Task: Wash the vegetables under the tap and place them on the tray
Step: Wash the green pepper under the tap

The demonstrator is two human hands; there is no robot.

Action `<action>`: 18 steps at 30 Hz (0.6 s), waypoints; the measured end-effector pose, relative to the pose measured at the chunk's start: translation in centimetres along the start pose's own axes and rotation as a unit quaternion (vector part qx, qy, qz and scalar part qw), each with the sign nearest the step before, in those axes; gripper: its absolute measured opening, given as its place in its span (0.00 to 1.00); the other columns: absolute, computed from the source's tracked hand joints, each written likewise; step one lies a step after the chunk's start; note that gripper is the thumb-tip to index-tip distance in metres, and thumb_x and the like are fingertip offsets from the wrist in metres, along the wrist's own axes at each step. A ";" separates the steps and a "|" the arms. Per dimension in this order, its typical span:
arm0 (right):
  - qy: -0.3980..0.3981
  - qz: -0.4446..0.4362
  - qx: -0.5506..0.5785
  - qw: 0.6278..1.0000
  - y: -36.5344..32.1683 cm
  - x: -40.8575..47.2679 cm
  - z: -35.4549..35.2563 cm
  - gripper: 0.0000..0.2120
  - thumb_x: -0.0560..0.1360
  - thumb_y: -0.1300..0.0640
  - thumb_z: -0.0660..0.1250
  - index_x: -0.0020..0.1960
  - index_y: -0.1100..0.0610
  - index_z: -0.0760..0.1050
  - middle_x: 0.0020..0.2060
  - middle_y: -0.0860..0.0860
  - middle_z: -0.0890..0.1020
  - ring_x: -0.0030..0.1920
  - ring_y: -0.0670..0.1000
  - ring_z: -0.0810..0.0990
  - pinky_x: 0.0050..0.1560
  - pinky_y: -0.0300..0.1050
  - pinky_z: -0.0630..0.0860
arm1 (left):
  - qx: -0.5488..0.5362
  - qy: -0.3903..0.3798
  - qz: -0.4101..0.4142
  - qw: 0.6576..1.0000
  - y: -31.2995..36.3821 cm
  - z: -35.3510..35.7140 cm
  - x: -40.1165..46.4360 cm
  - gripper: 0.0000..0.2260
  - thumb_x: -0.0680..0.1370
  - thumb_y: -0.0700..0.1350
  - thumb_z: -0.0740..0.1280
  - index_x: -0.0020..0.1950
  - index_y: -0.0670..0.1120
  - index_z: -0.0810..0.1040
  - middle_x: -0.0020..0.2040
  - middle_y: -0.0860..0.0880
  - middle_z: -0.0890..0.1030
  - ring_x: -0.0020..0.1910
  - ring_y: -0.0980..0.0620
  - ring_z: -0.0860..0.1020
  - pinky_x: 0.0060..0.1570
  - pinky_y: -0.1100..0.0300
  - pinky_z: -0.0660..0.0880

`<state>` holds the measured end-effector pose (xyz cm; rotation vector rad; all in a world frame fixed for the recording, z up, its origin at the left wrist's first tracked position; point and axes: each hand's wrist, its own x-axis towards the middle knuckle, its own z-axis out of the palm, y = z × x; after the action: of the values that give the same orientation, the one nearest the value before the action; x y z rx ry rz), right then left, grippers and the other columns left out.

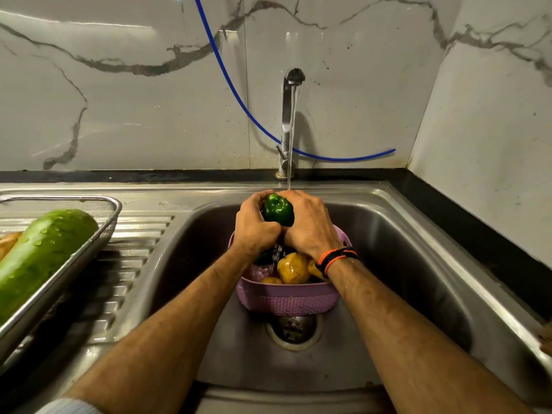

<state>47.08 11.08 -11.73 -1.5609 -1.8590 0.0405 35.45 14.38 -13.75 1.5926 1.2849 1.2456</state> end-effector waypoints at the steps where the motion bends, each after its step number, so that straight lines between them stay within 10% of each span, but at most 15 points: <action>1: 0.007 -0.003 -0.003 1.000 0.0 0.0 0.0 0.33 0.63 0.63 0.79 0.66 0.54 0.74 0.59 0.52 0.80 0.58 0.54 0.78 0.59 0.45 0.76 | -0.008 0.005 -0.006 1.000 -0.1 0.0 0.0 0.35 0.60 0.31 0.75 0.66 0.45 0.75 0.59 0.48 0.80 0.59 0.51 0.79 0.61 0.50 0.79; 18: 0.031 -0.002 -0.023 0.999 0.1 -0.2 0.1 0.31 0.64 0.63 0.78 0.63 0.59 0.71 0.59 0.56 0.76 0.58 0.55 0.75 0.57 0.47 0.75 | 0.008 -0.004 -0.011 1.000 0.0 0.3 0.5 0.35 0.63 0.30 0.77 0.68 0.45 0.73 0.62 0.47 0.78 0.61 0.50 0.77 0.62 0.50 0.78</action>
<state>47.16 11.01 -11.92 -1.5704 -1.8262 -0.0528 35.73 14.85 -13.67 1.5895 1.3063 1.2176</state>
